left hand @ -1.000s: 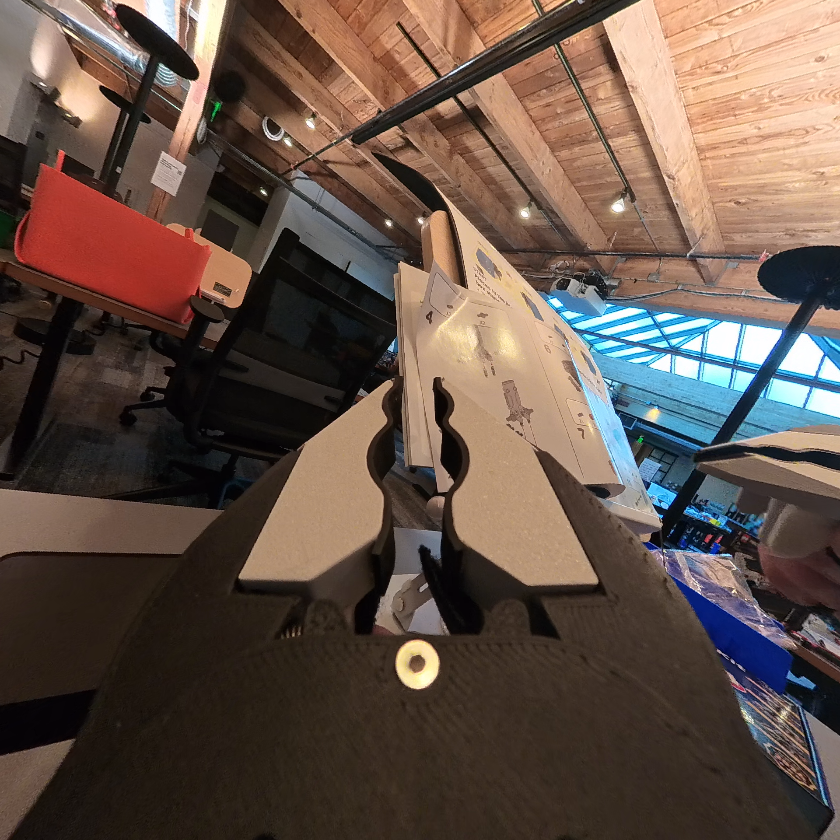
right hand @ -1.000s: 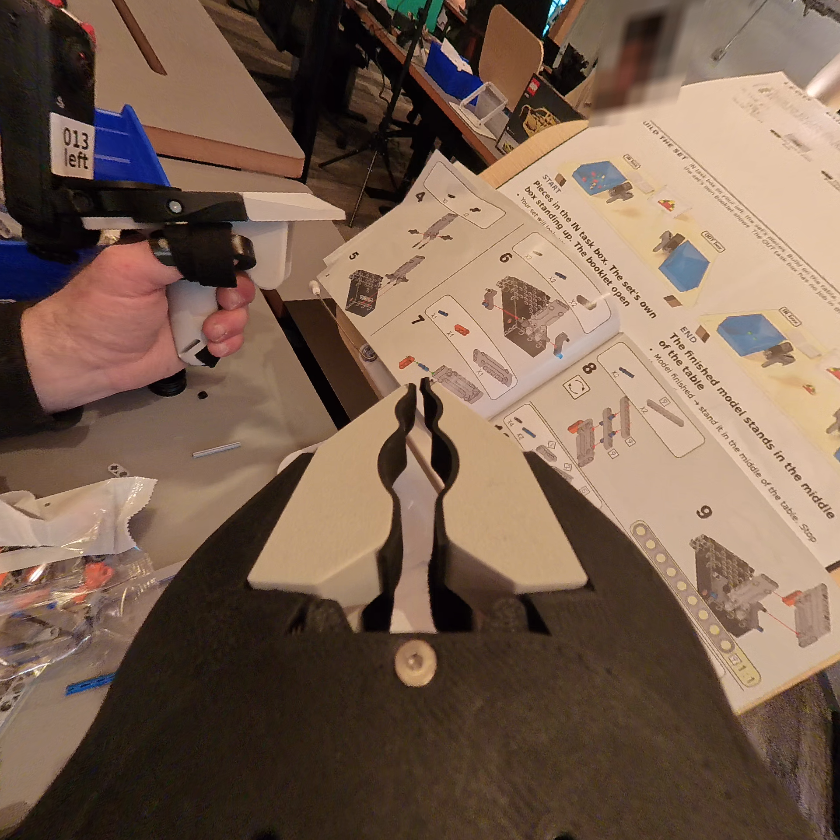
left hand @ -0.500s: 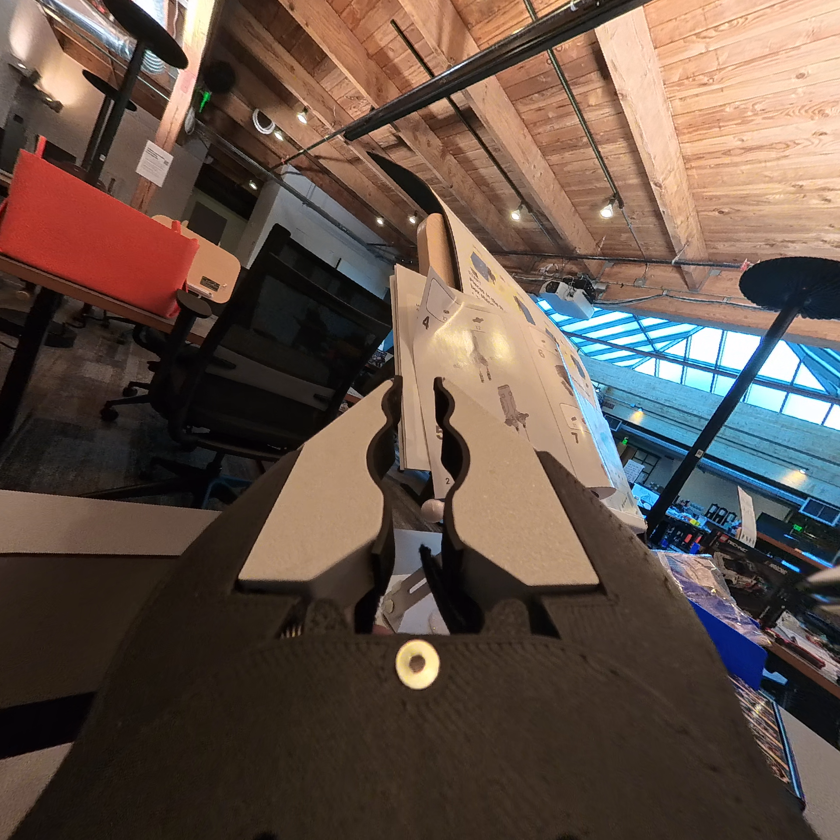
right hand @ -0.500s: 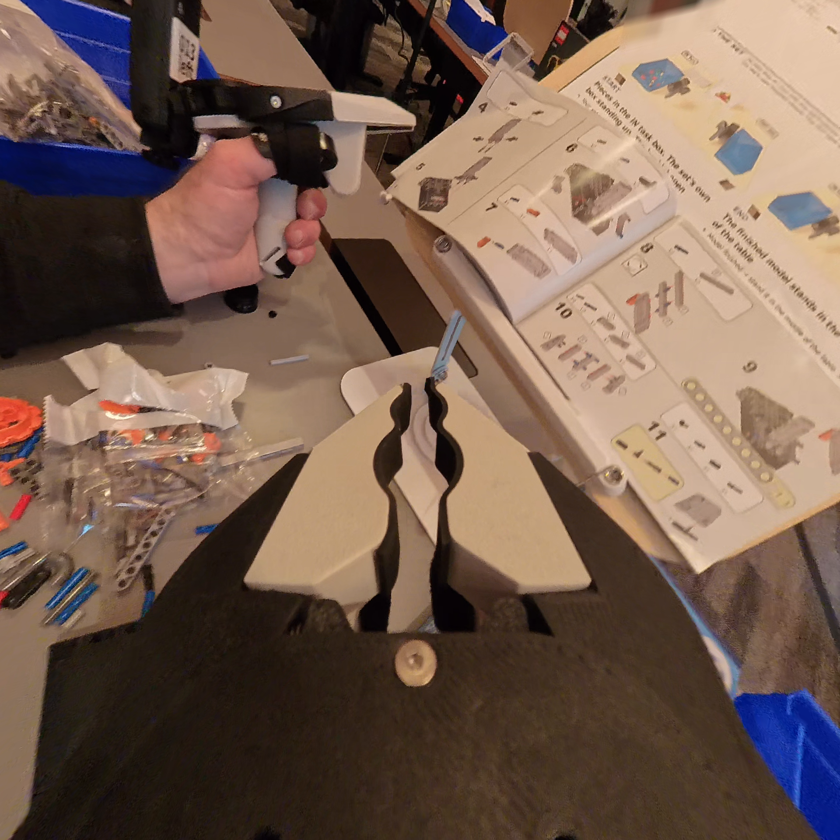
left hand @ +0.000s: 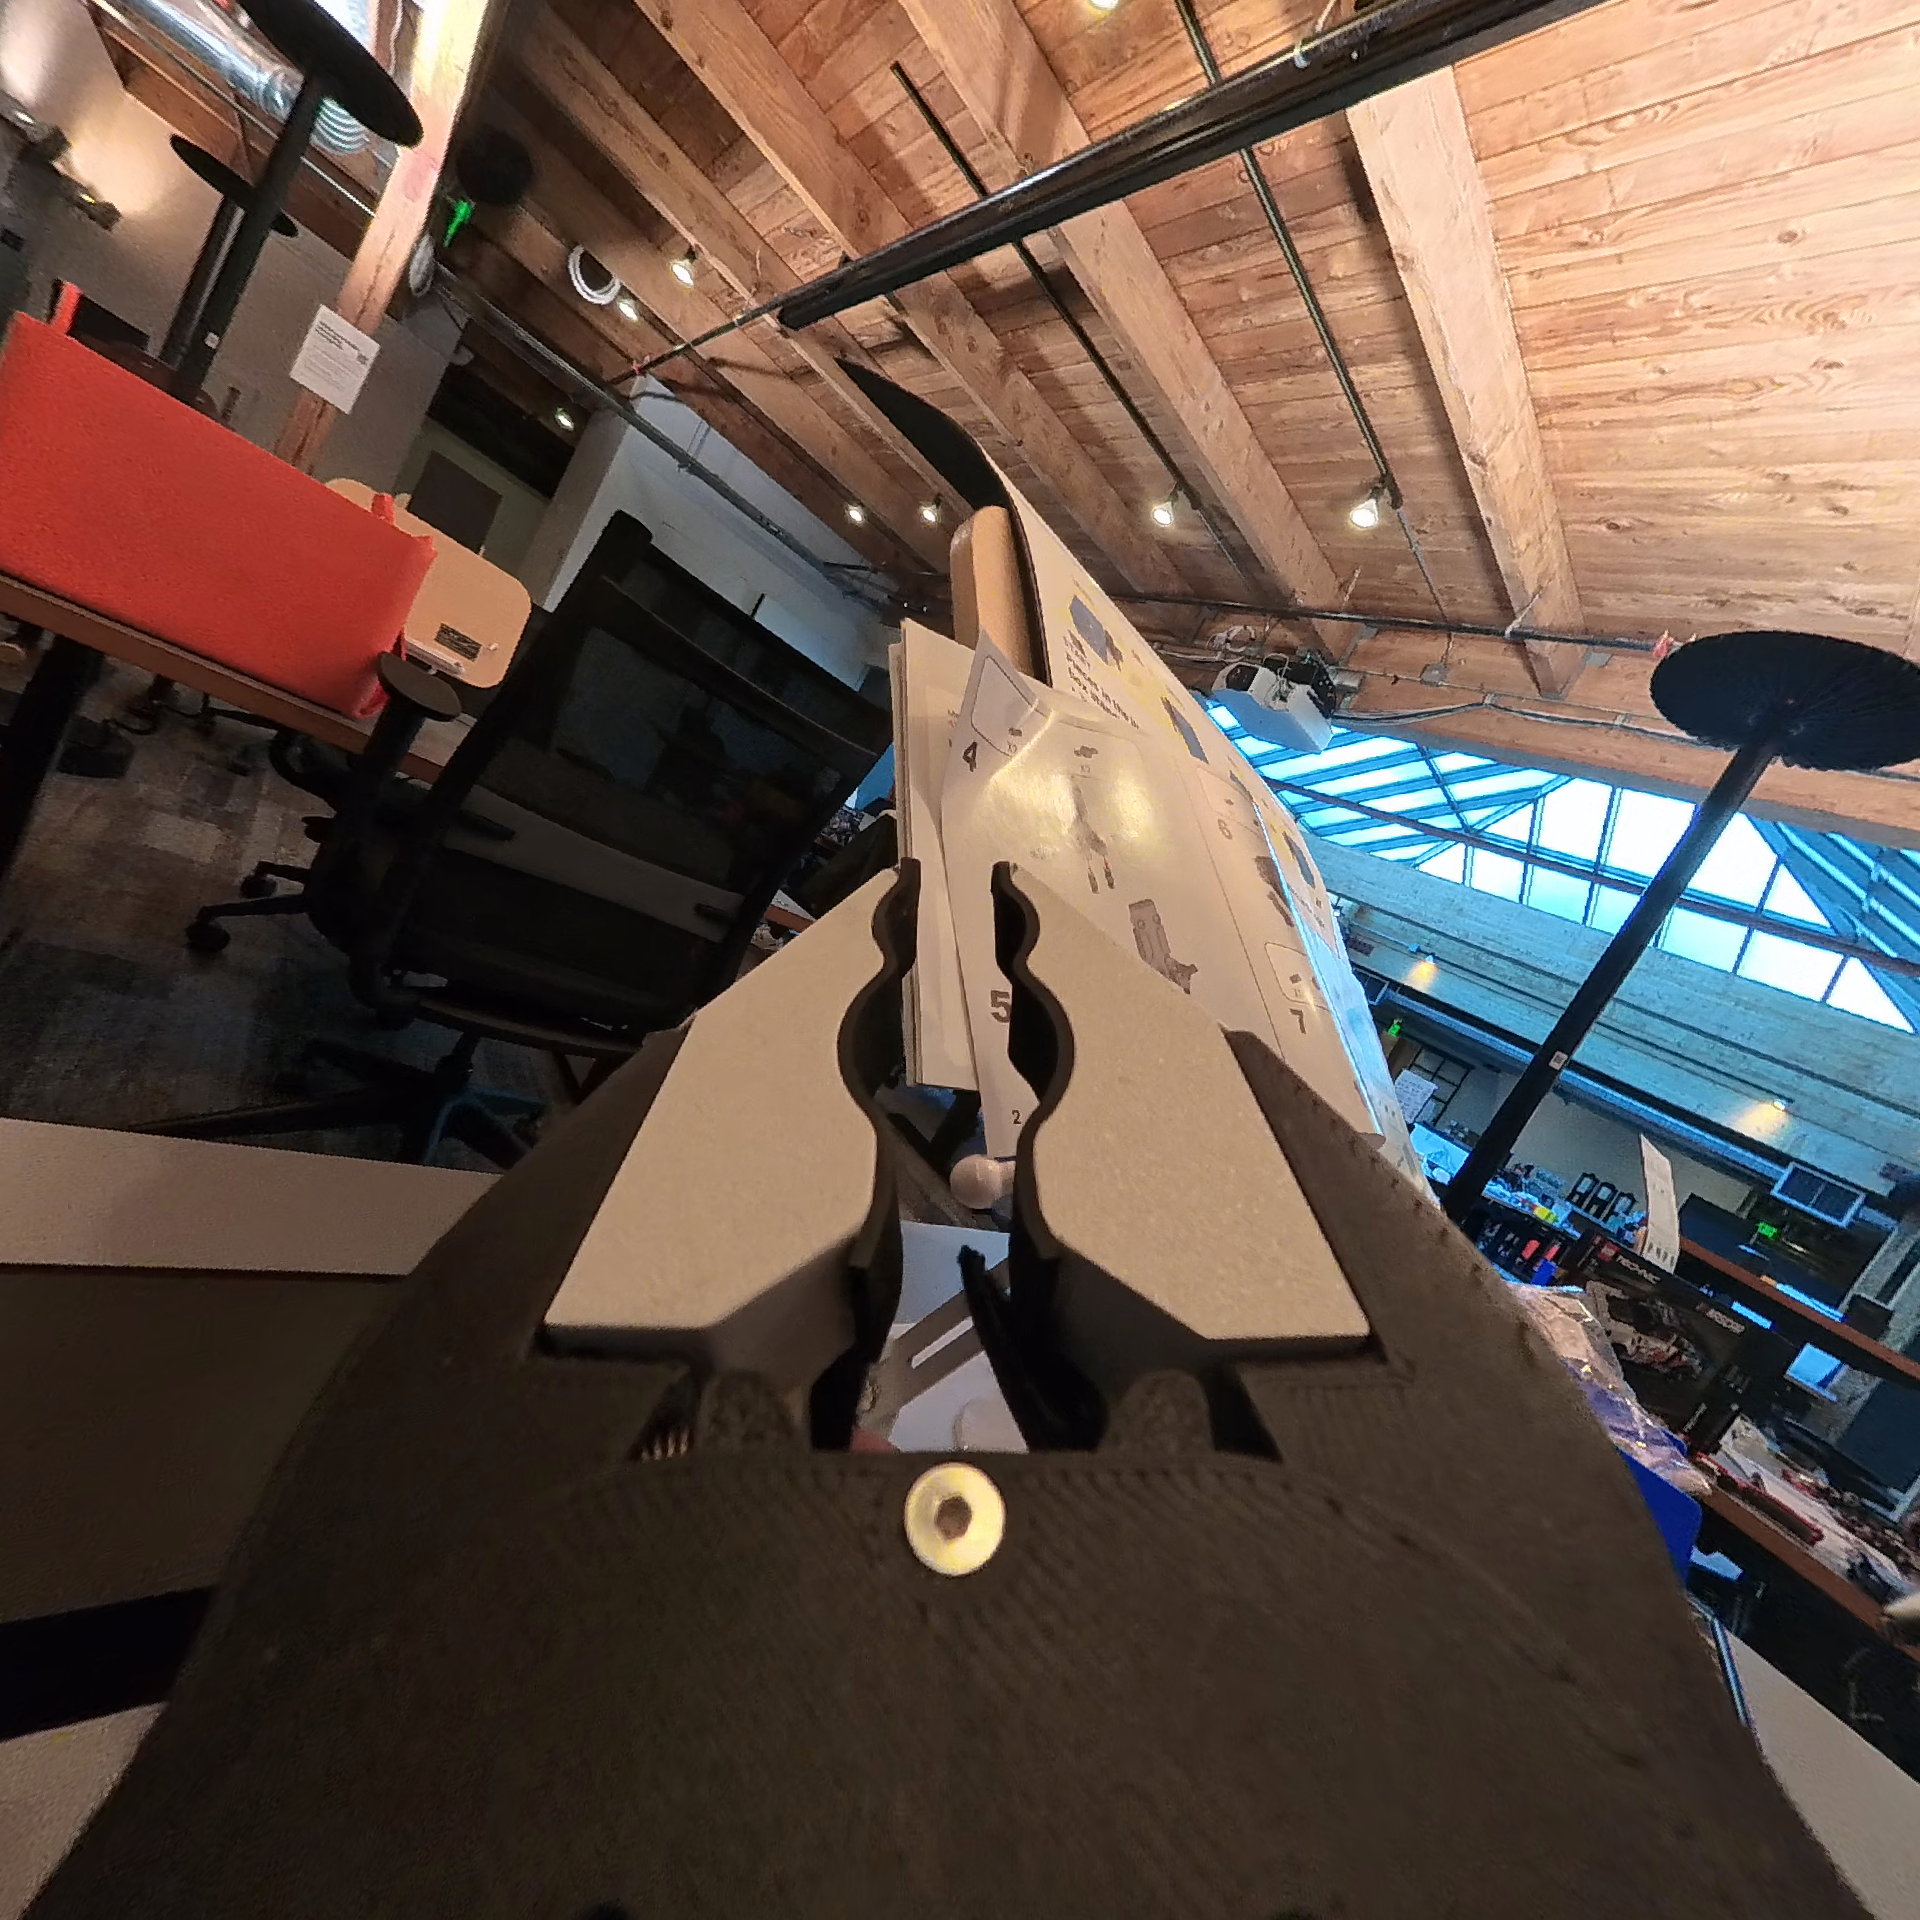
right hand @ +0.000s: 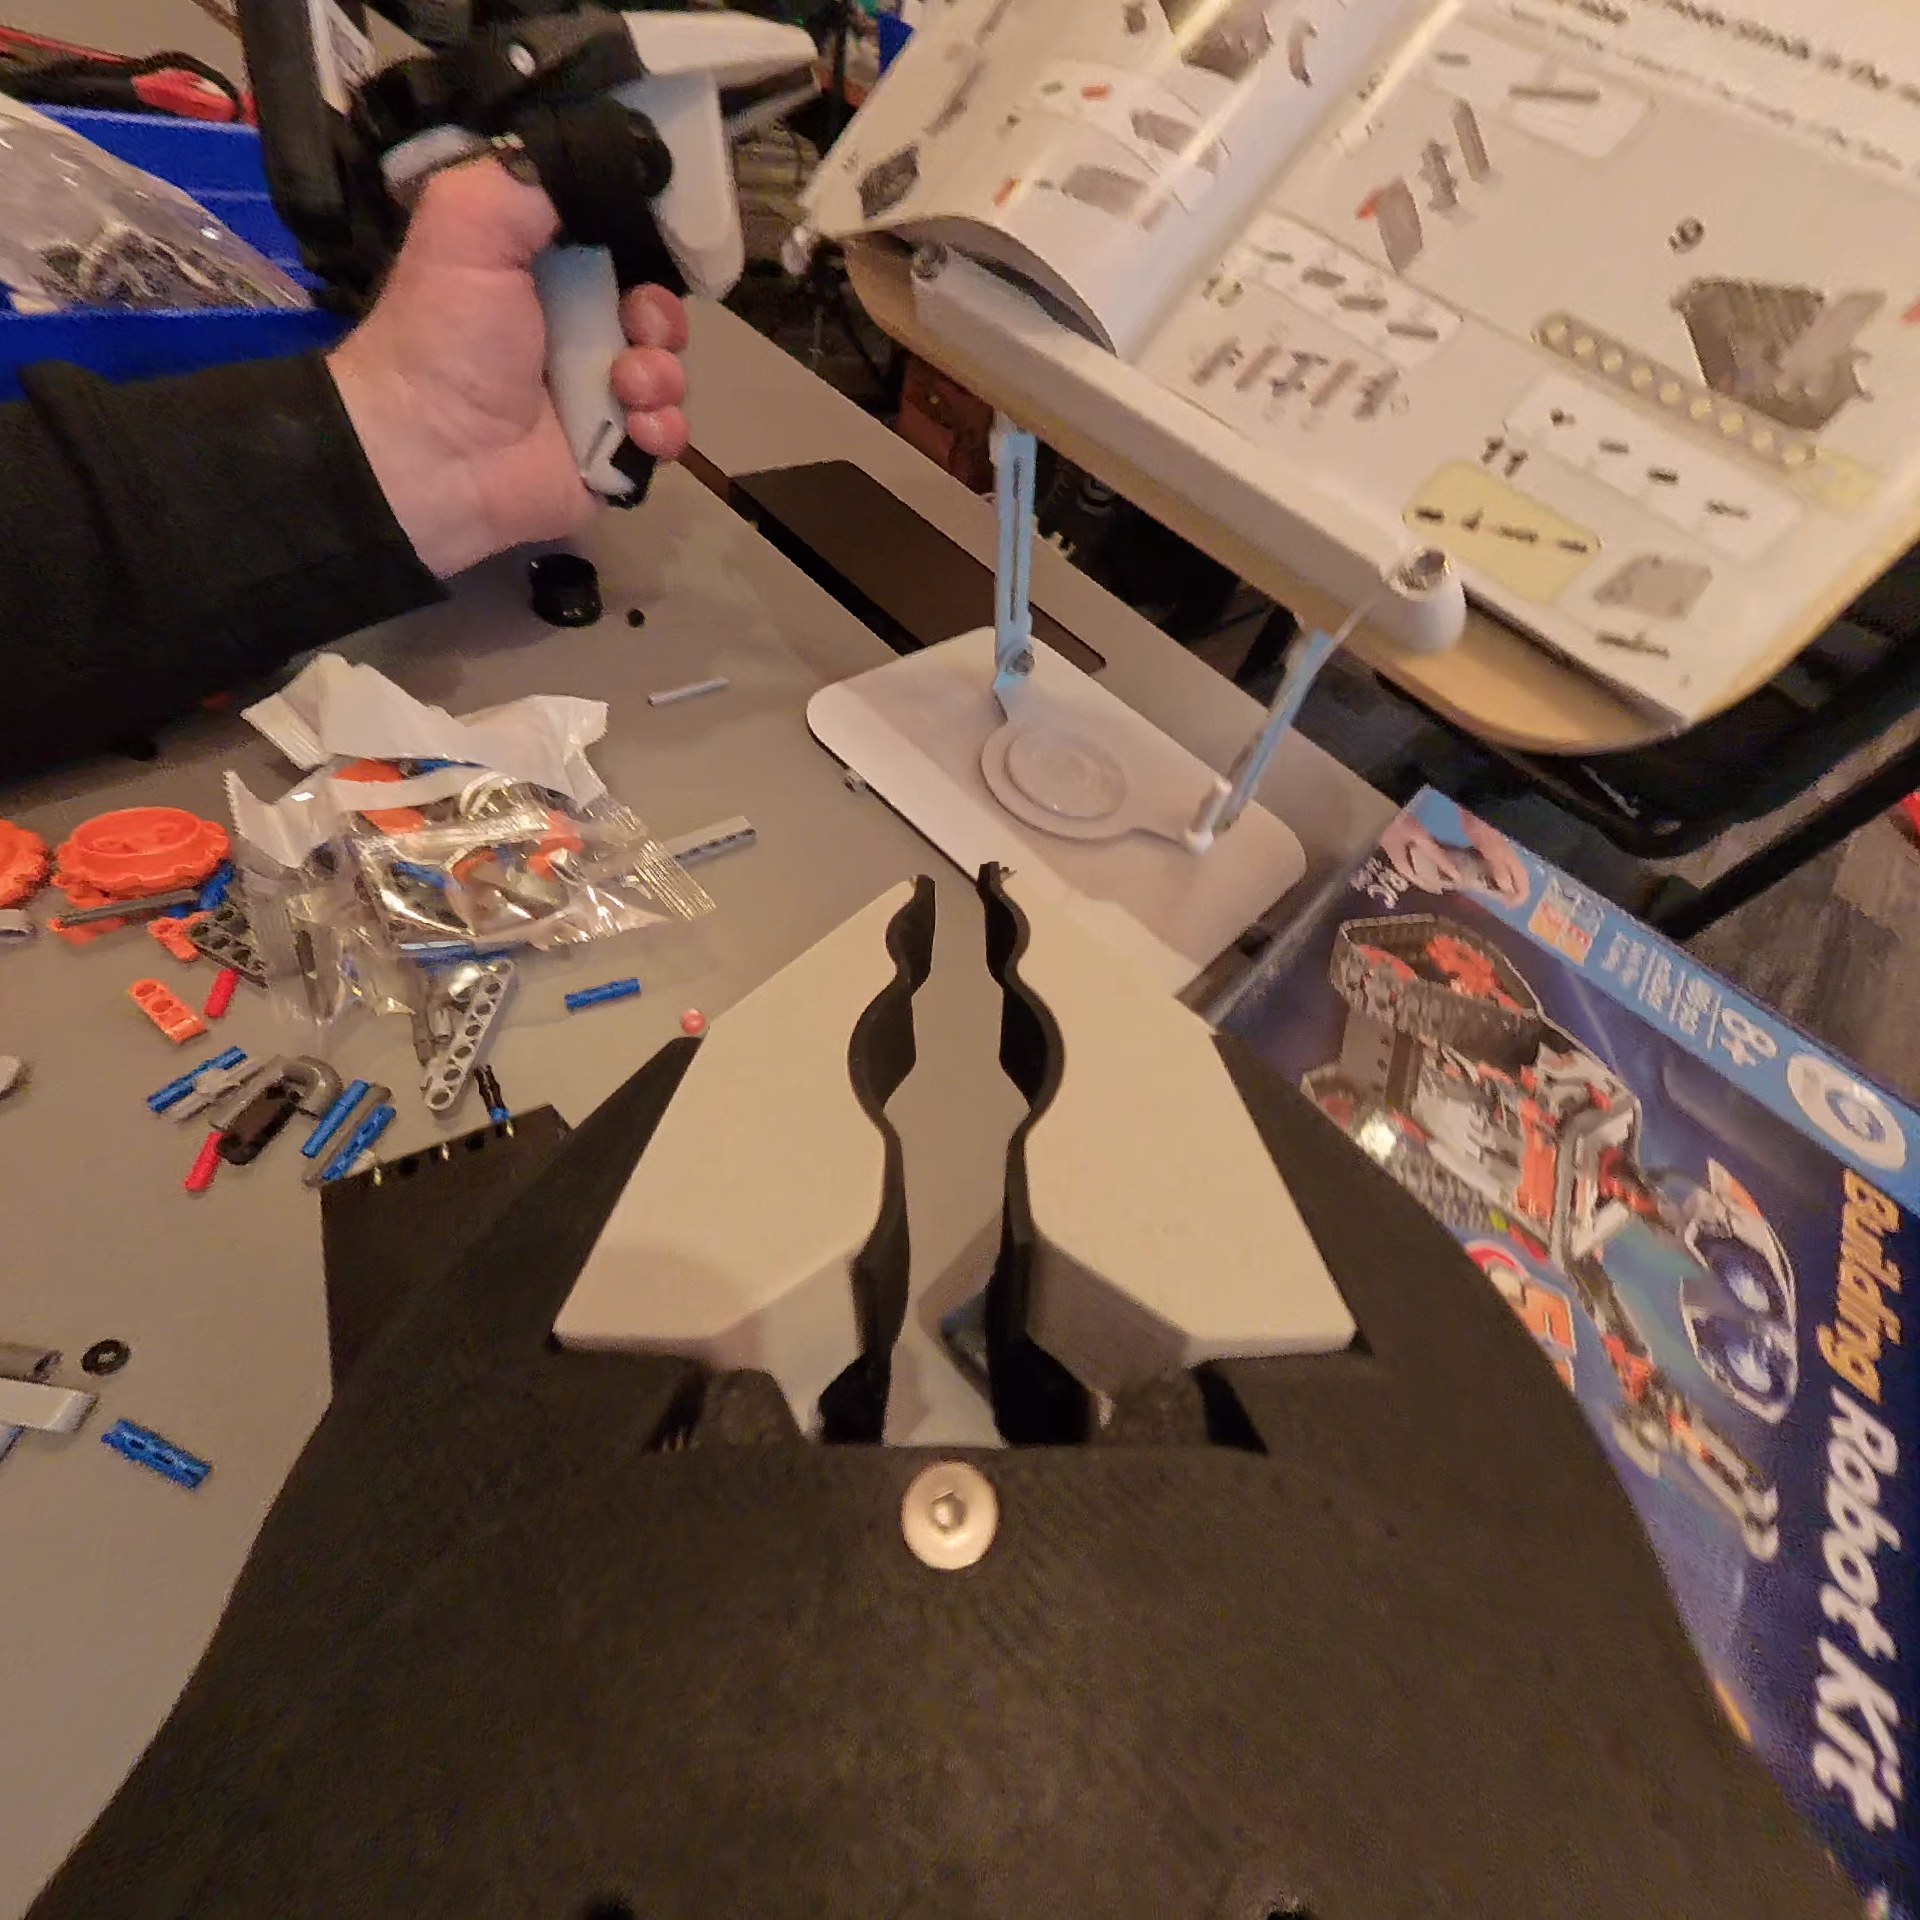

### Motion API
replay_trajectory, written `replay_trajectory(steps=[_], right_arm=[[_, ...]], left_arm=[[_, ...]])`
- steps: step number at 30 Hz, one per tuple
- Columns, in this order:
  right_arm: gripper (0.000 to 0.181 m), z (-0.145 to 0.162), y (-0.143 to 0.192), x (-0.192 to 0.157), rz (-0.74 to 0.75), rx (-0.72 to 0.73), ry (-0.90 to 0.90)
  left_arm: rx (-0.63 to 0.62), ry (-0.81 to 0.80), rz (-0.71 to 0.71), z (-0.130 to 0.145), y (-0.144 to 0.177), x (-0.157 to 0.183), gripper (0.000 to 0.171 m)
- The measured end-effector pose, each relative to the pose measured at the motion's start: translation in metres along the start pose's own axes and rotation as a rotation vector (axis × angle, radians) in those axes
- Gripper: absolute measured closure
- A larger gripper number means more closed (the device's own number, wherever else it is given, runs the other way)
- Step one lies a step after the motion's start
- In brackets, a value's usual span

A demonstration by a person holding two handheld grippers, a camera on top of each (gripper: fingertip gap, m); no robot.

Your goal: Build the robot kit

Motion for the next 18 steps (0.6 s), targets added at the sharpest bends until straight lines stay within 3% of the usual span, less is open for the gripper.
replay_trajectory(steps=[4,18], right_arm=[[0.173,0.017,0.011,0.010,0.056,-0.036,0.006],[0.172,0.028,0.016,0.017,0.067,-0.055,0.008]], left_arm=[[0.001,0.013,0.002,0.000,0.000,0.000,0.160],[0.007,0.027,0.002,-0.001,-0.001,0.000,0.159]])
Point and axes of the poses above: each gripper's, where its closed fingertips meet, y back along the fingers, z out of its underside, x = y × z across the jaws, the point moved 2 cm from there along y, back along the fingers, and after that the axes turned 14 degrees about x, right-handed, at the moved point
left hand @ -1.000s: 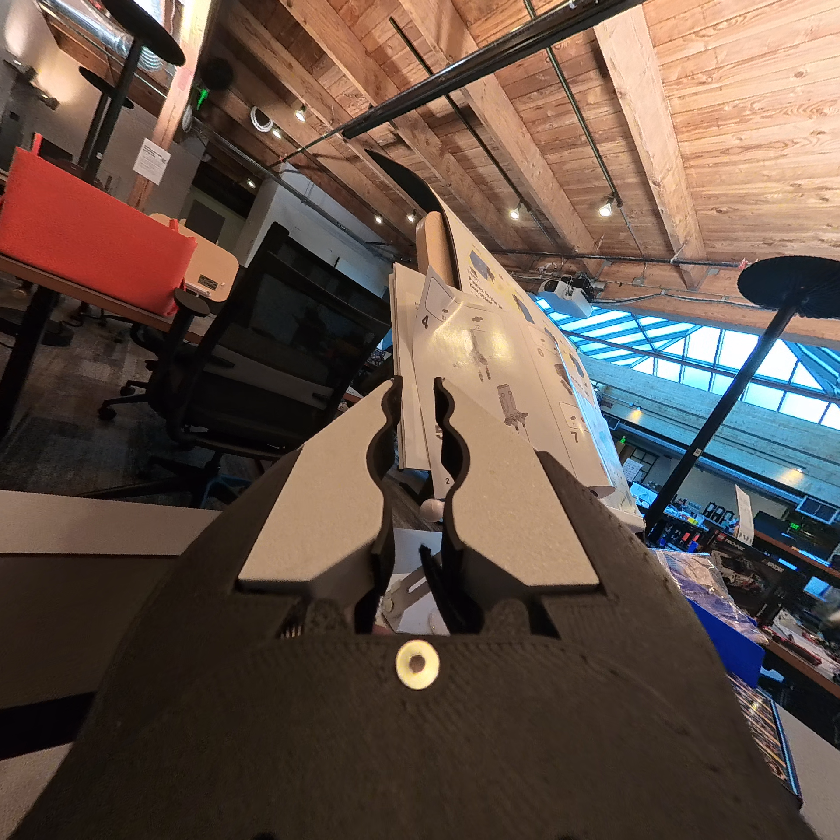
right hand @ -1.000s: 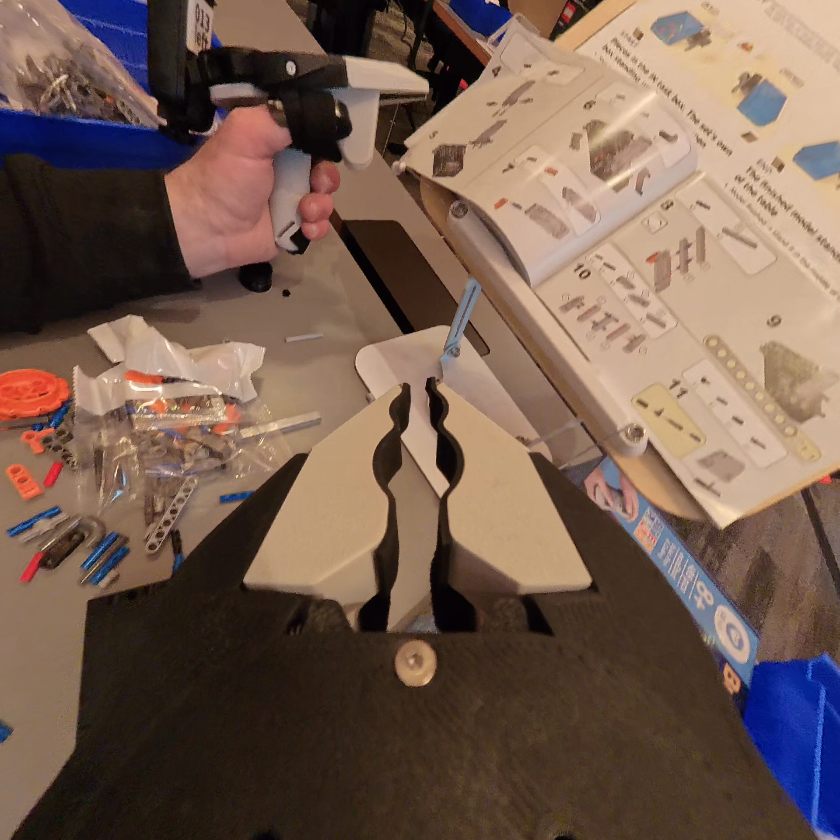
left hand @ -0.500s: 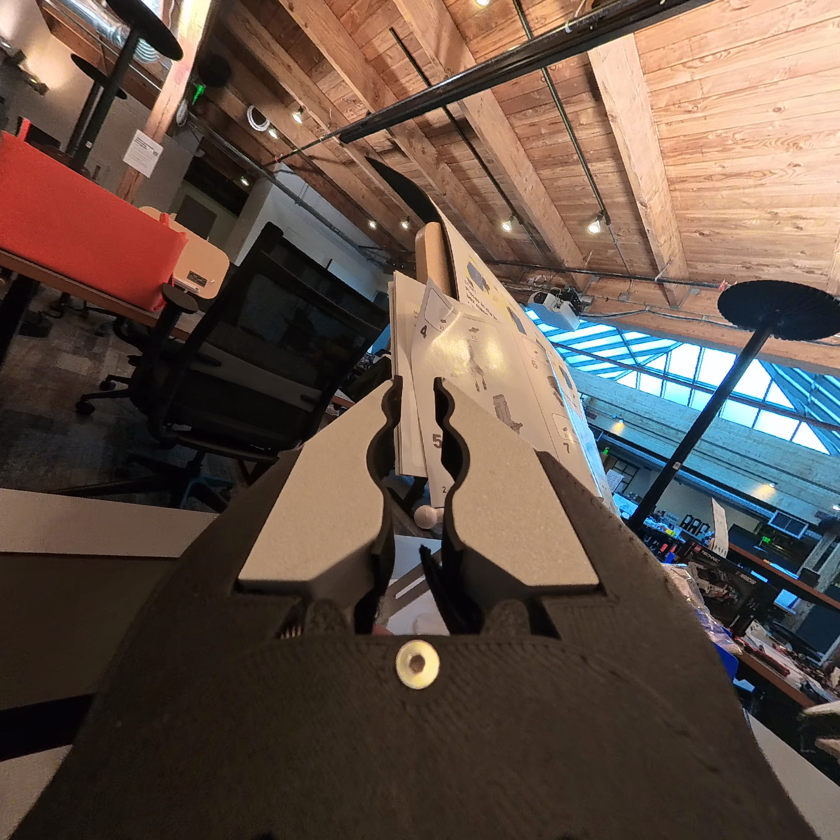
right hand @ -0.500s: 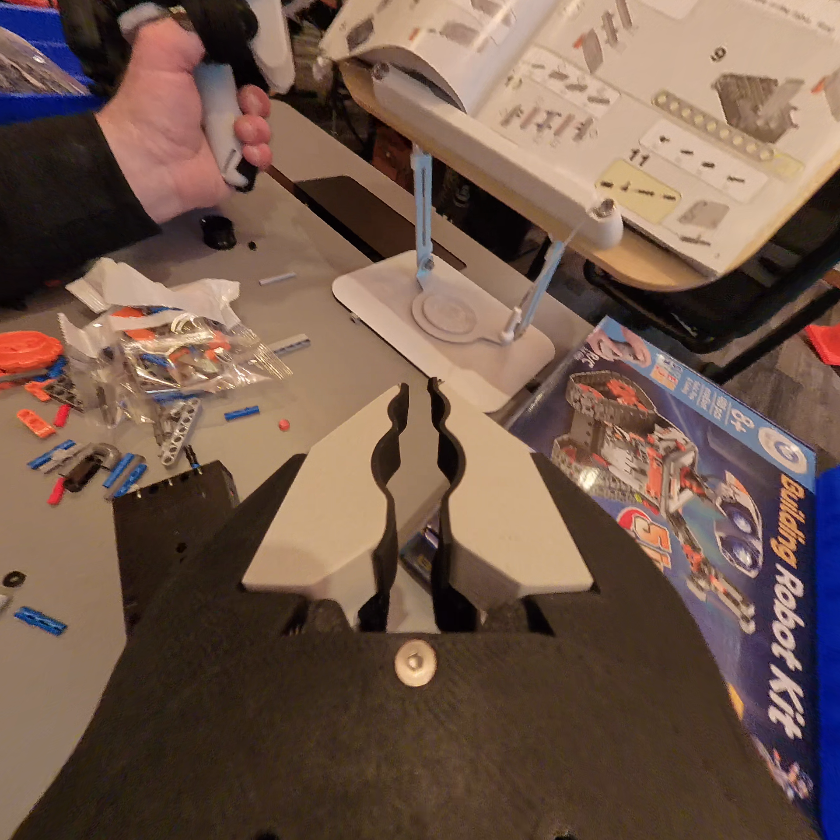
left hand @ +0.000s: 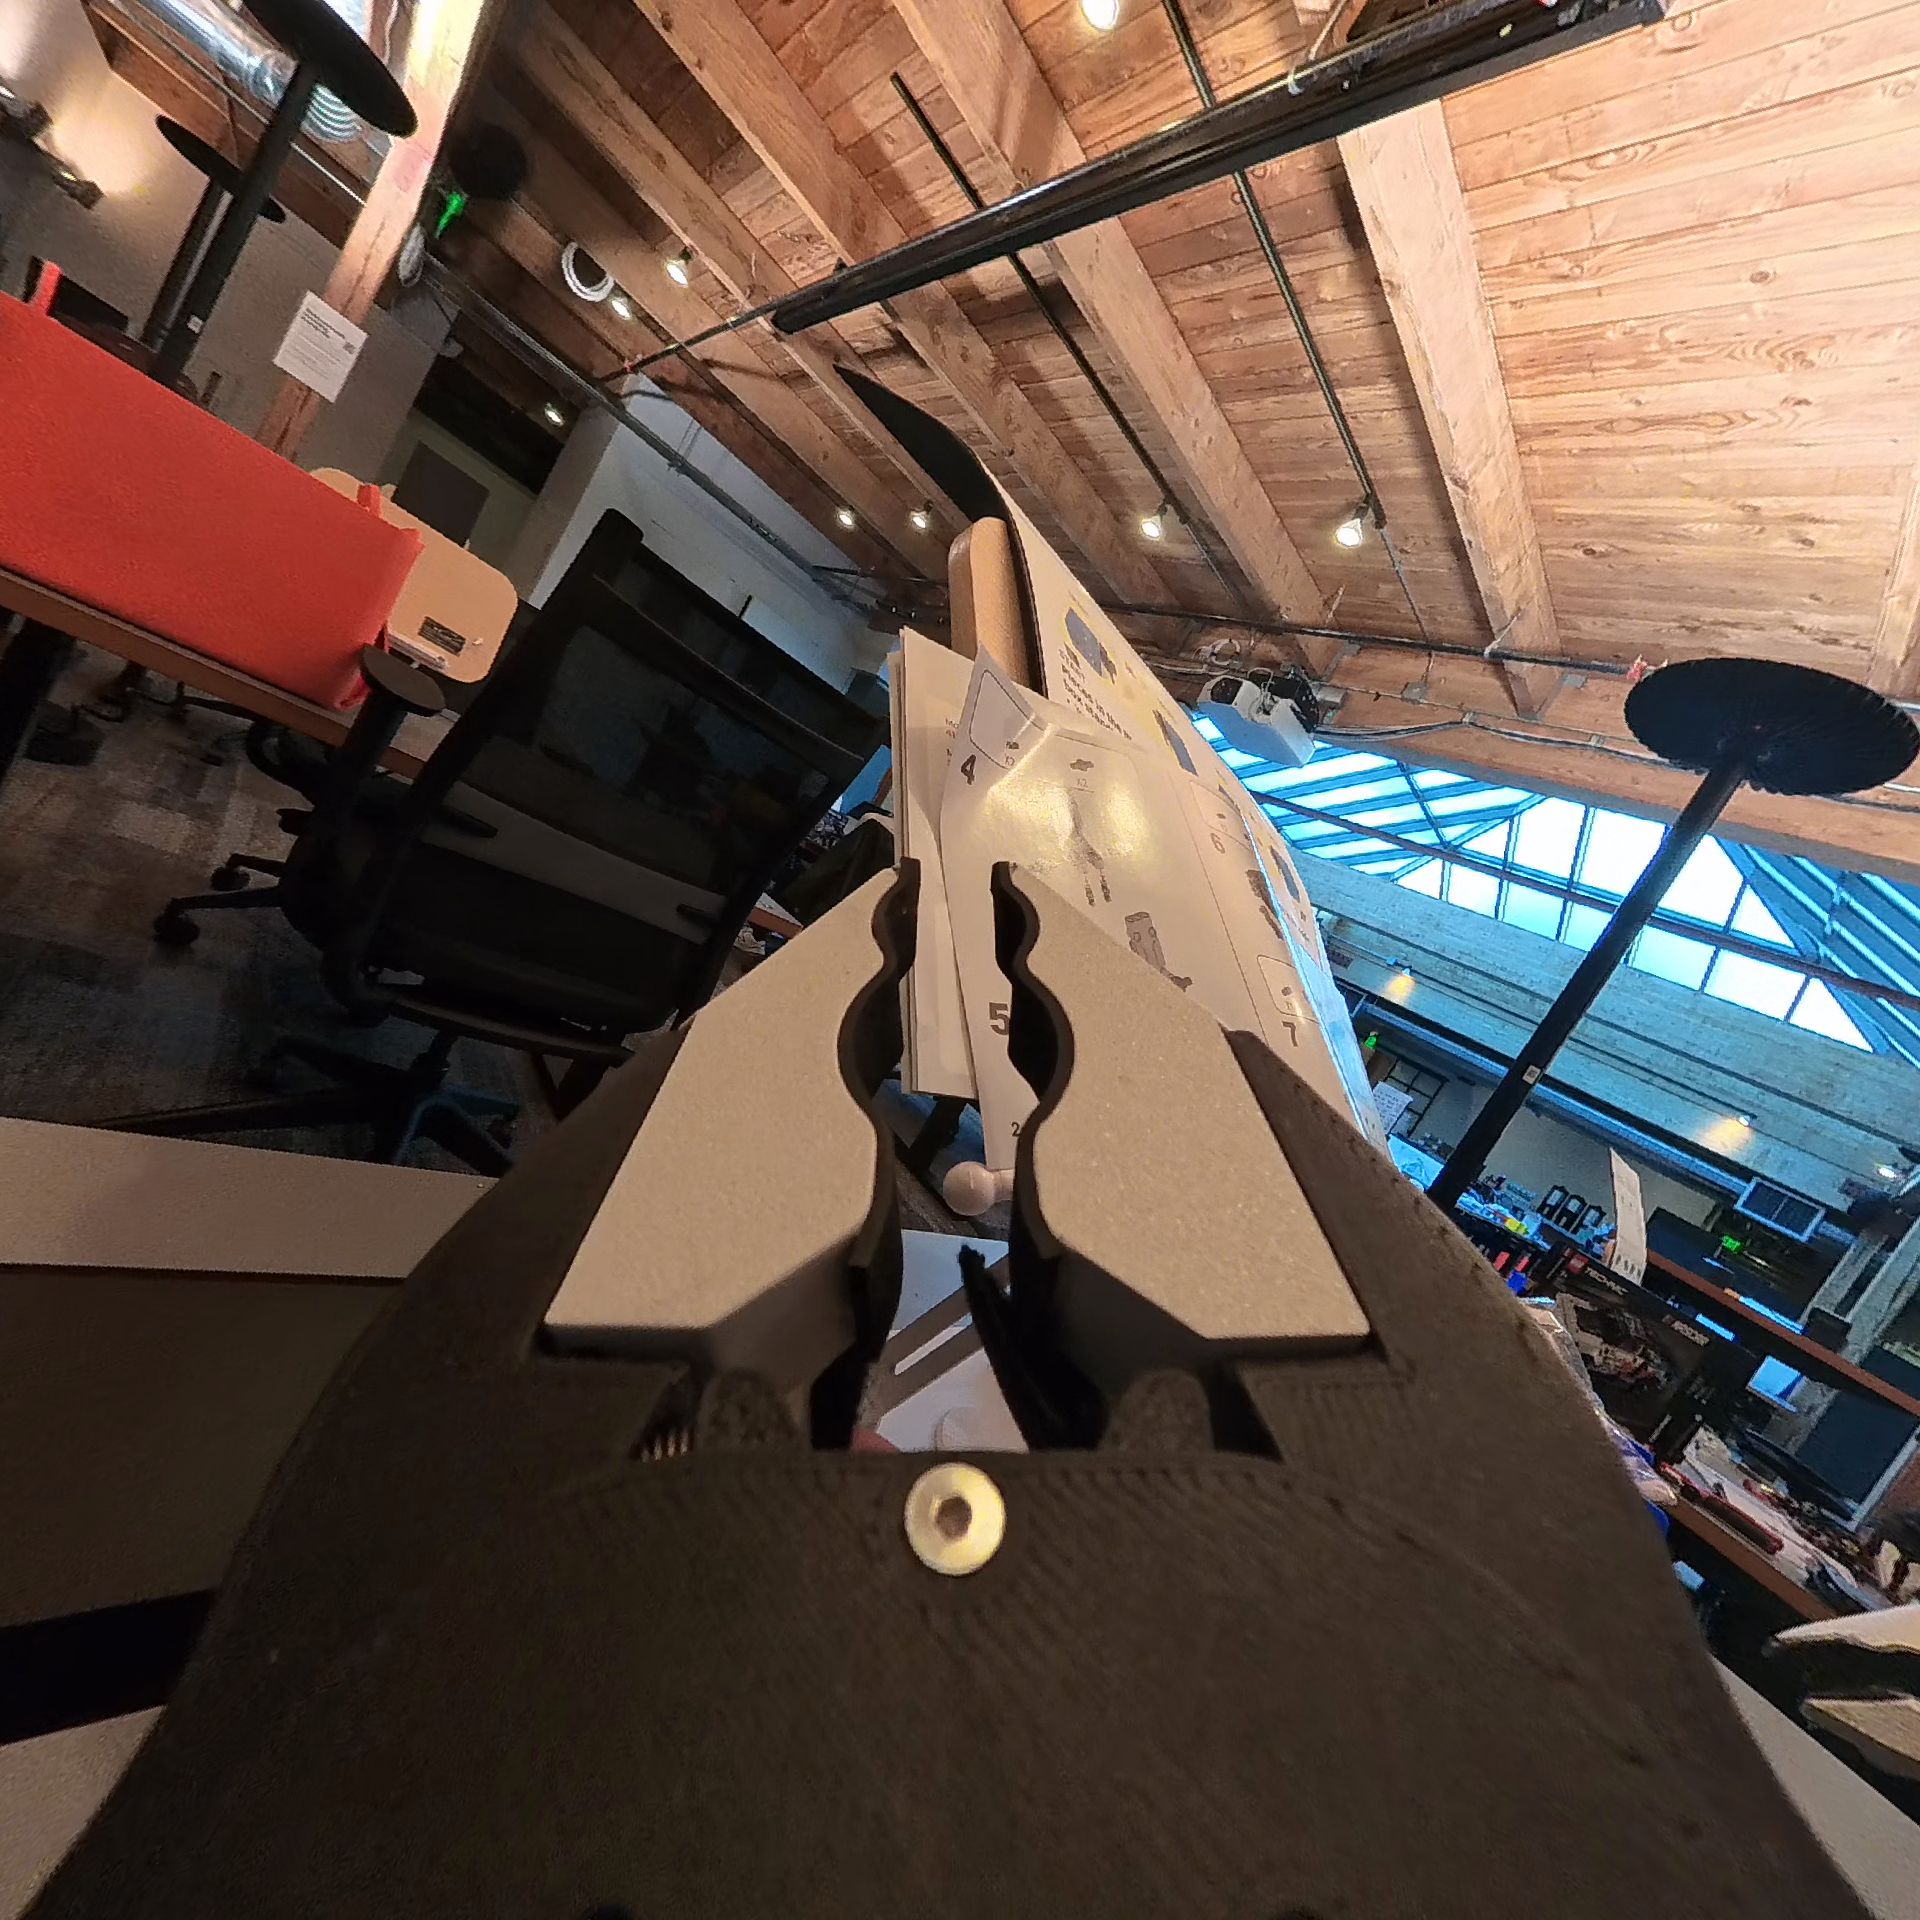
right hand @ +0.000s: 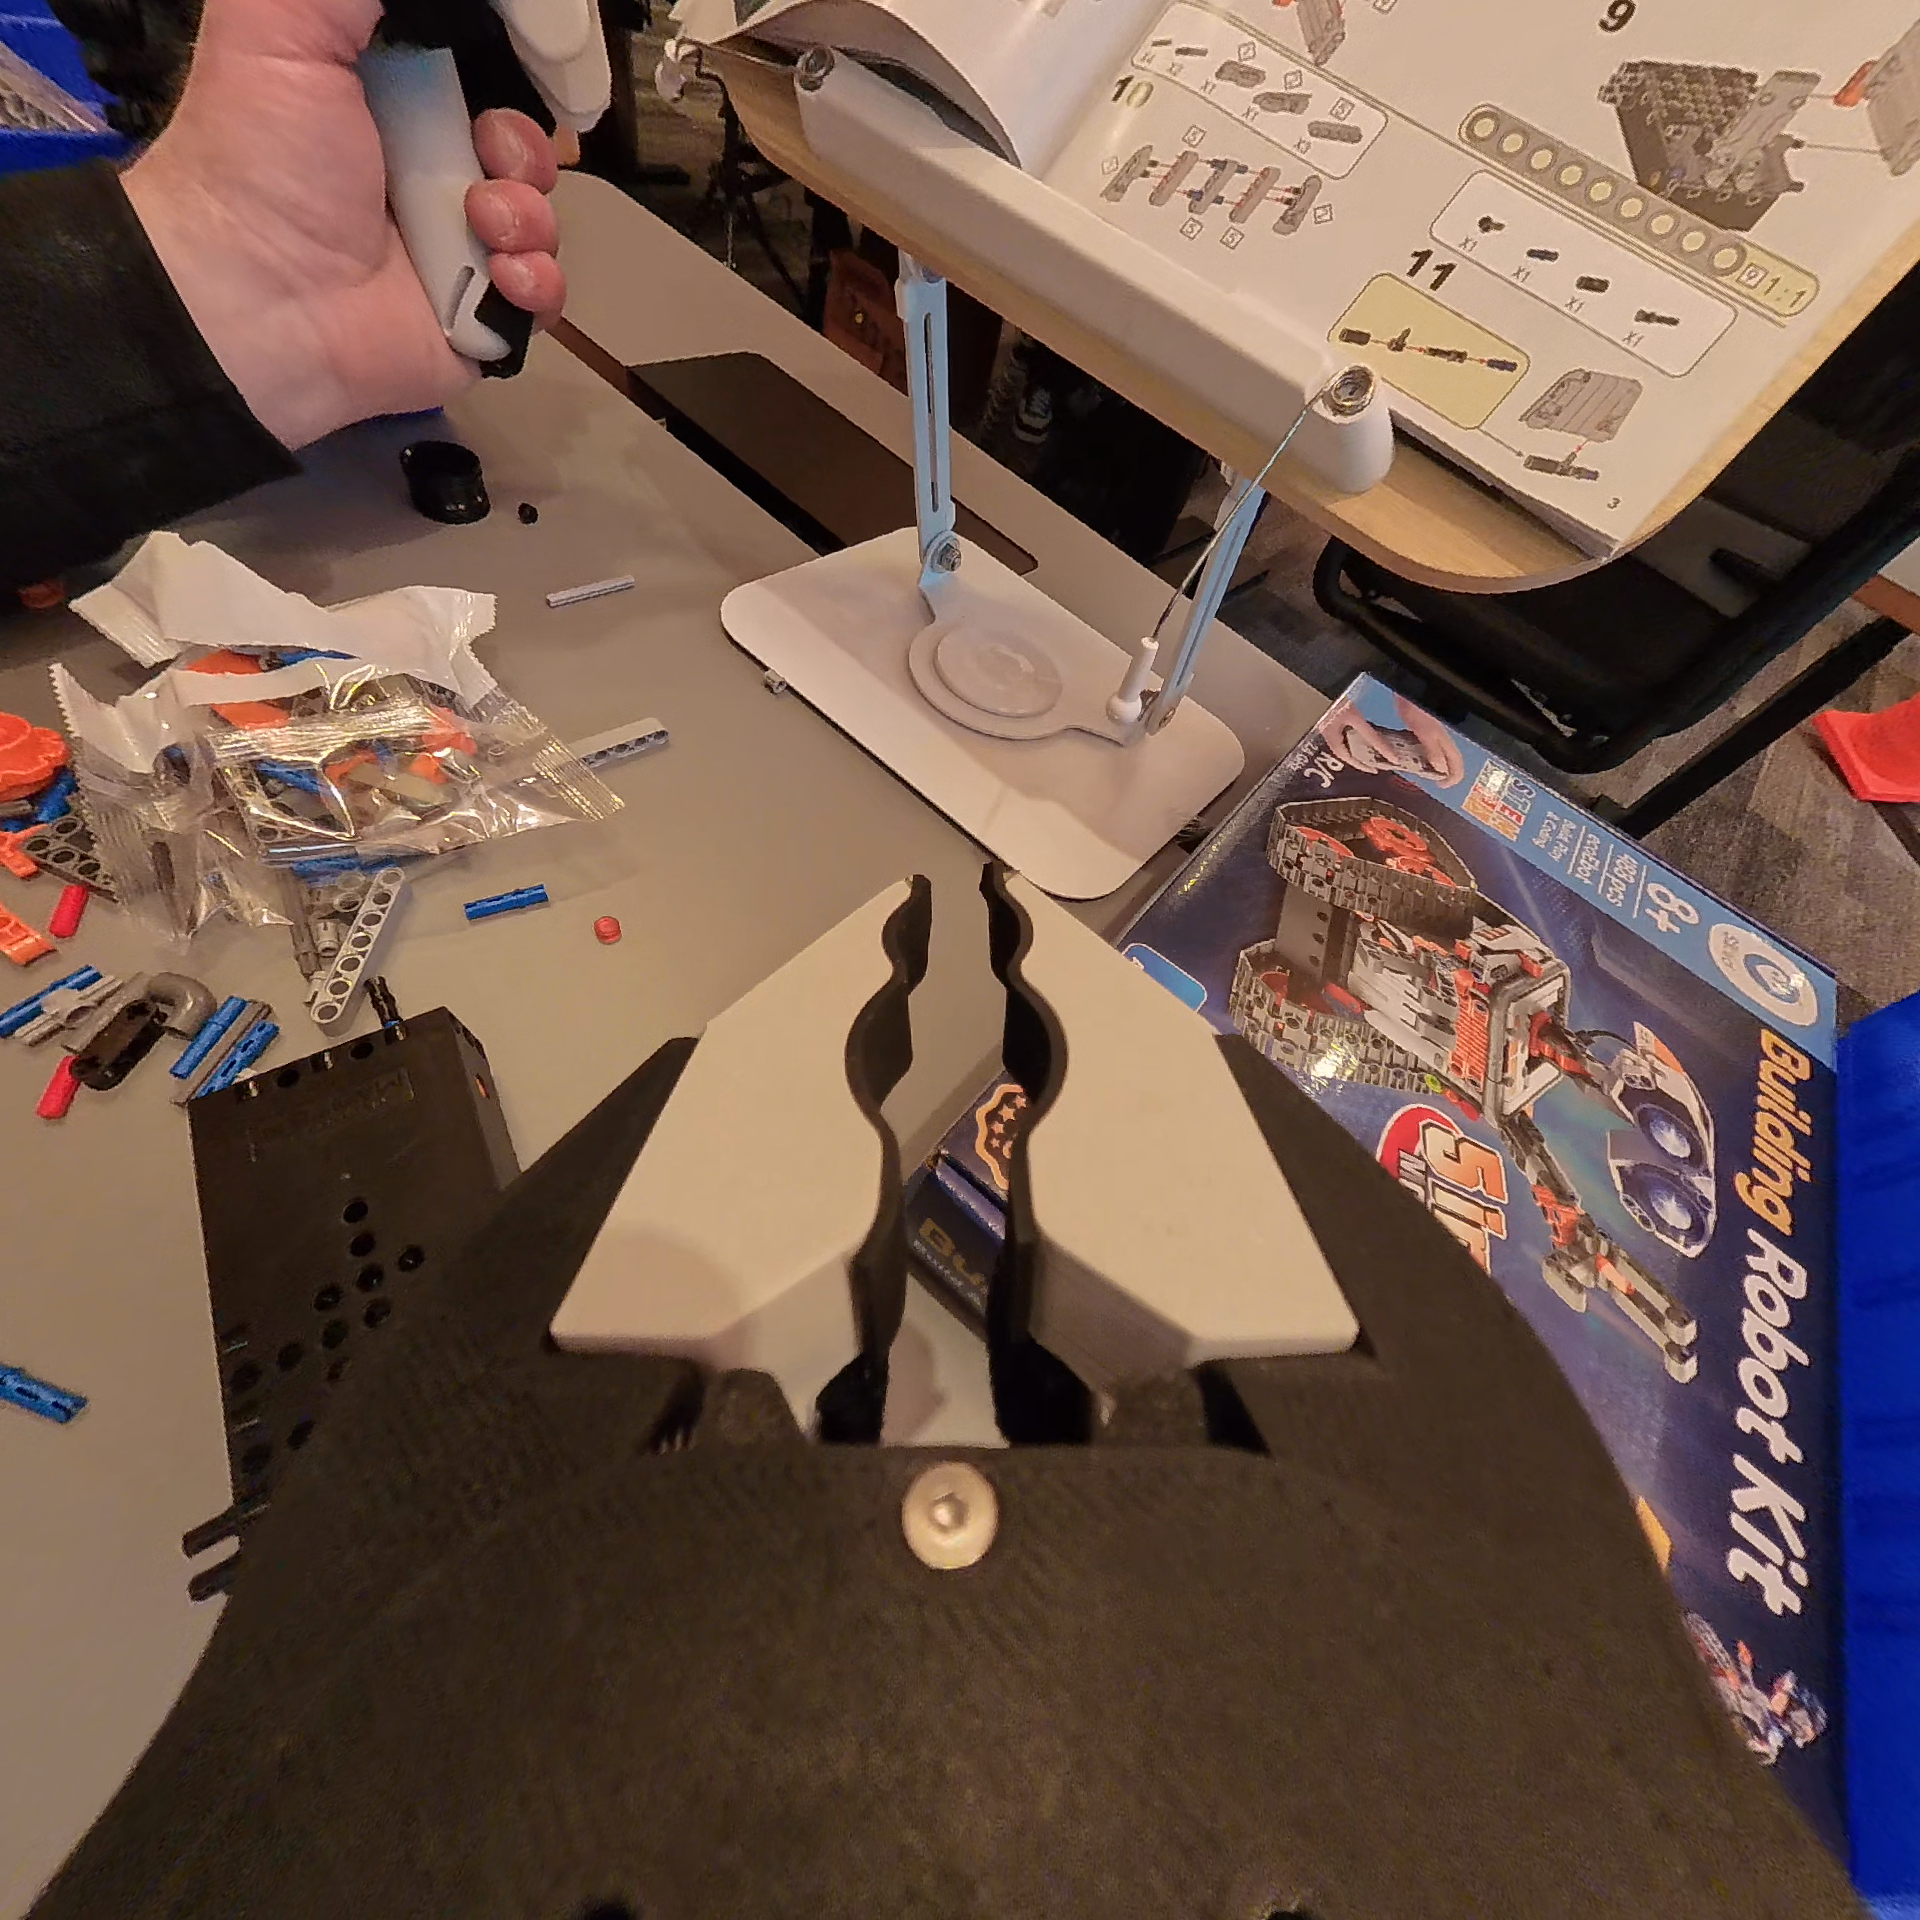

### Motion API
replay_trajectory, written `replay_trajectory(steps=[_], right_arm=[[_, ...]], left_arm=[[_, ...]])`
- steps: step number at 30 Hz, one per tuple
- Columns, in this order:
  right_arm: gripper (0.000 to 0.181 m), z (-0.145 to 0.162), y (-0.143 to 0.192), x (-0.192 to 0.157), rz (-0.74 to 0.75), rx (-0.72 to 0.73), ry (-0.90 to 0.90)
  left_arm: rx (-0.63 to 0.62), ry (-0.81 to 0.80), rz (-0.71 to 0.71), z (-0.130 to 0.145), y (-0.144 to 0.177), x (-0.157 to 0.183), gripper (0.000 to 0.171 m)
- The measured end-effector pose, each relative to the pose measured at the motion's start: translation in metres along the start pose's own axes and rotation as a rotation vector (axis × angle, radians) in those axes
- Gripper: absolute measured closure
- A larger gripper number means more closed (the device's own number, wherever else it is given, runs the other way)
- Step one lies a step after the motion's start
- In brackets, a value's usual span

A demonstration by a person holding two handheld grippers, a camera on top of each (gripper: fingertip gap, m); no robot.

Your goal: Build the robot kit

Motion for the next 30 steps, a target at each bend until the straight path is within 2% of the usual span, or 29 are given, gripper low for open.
replay_trajectory(steps=[30], right_arm=[[0.170,0.010,0.004,0.008,0.005,-0.018,-0.023]], left_arm=[[-0.007,-0.003,0.000,0.001,0.000,-0.001,0.159]])
Point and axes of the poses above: each gripper's, where its closed fingertips meet, y back along the fingers, z out of its underside, x = y × z across the jaws, the point moved 2 cm from there along y, back along the fingers, and after that the axes turned 14 degrees about x, right-handed, at the moved point
